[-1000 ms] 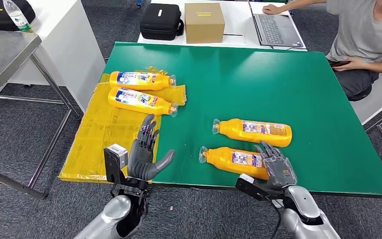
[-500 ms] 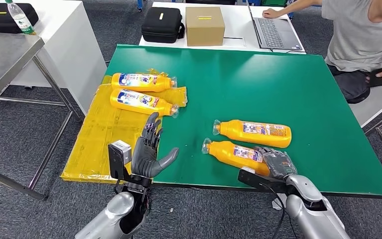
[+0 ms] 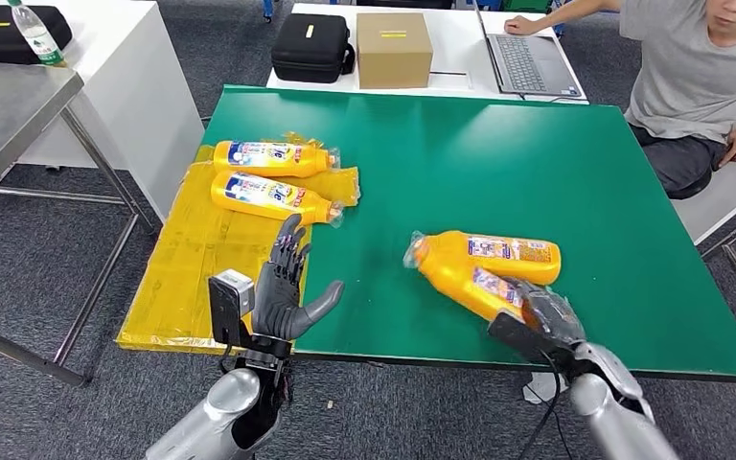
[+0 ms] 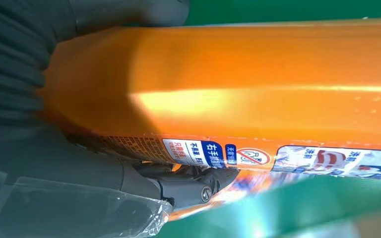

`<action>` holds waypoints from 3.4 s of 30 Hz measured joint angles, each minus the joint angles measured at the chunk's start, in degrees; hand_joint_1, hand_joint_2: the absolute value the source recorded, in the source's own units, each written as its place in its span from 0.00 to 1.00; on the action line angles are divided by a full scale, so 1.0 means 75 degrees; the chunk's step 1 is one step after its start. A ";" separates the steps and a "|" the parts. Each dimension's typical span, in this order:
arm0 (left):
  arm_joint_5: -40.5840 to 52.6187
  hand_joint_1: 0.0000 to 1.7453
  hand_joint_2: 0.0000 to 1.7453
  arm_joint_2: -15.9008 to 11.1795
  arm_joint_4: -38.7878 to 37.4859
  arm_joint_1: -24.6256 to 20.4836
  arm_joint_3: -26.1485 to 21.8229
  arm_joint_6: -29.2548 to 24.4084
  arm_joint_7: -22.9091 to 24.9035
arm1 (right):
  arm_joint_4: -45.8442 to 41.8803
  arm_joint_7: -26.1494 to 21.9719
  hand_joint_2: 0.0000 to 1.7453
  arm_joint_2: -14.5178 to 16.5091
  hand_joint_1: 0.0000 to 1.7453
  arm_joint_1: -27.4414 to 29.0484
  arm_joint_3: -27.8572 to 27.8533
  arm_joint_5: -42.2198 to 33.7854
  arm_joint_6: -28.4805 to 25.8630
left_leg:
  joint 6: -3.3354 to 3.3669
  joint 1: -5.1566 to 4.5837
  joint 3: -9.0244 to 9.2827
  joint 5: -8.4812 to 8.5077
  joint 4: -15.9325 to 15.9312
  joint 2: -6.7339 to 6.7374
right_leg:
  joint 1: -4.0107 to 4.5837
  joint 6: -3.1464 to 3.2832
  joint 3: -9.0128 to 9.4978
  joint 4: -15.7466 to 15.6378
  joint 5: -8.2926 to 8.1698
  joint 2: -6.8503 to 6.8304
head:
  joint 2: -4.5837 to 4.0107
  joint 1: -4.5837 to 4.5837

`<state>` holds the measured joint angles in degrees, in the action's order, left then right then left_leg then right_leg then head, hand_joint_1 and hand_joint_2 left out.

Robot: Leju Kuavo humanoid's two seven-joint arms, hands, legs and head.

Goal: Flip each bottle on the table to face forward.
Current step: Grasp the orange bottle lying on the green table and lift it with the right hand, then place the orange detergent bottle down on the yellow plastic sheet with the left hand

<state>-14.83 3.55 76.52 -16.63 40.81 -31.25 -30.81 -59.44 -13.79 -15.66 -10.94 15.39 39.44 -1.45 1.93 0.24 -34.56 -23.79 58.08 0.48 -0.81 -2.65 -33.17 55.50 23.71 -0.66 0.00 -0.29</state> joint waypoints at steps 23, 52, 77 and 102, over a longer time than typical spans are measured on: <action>-0.0314 0.00 1.00 -0.0016 0.0062 0.0123 -0.0200 -0.0252 -0.0078 | 0.0123 -0.2372 1.00 0.1093 1.00 0.0677 -0.0904 -0.3322 -0.1499 | -0.0015 0.0007 -0.0123 0.0009 -0.0002 0.0001 | 0.0004 0.0003 -0.0124 0.0009 0.0004 0.0007 | 0.0000 -0.0003; -0.0585 0.00 1.00 0.0151 -0.0608 -0.0285 0.0490 0.0189 0.0369 | -0.0595 -0.3323 1.00 0.1152 1.00 0.0792 0.0473 -0.2565 -0.5084 | -0.0015 0.0007 -0.0133 0.0009 -0.0001 0.0003 | 0.0004 0.0003 -0.0137 0.0009 0.0004 0.0007 | 0.0000 -0.0002; -0.1537 0.00 1.00 0.0362 -0.1089 -0.0821 0.1444 0.0718 0.1381 | -0.1255 -0.3465 1.00 0.2612 1.00 0.0496 -0.0165 0.0145 -0.5095 | -0.0015 0.0008 -0.0135 0.0010 -0.0002 0.0003 | 0.0005 0.0003 -0.0139 0.0011 0.0004 0.0008 | 0.0000 -0.0002; -0.1741 0.00 1.00 0.0231 -0.0073 -0.0885 0.1676 0.0967 0.1305 | -0.0922 -0.3465 1.00 0.3240 1.00 -0.0096 -0.0409 -0.0037 -0.5095 | -0.0016 0.0008 -0.0139 0.0013 -0.0002 0.0002 | 0.0004 0.0003 -0.0141 0.0013 0.0004 0.0006 | 0.0000 -0.0002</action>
<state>-27.89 5.28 75.98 -23.26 53.39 -24.00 -21.03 -66.36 -39.78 8.63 -11.66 12.32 39.17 -39.67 1.81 0.30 -35.60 -23.69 58.07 0.49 -0.78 -2.63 -34.23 55.60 23.74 -0.61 0.00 -0.31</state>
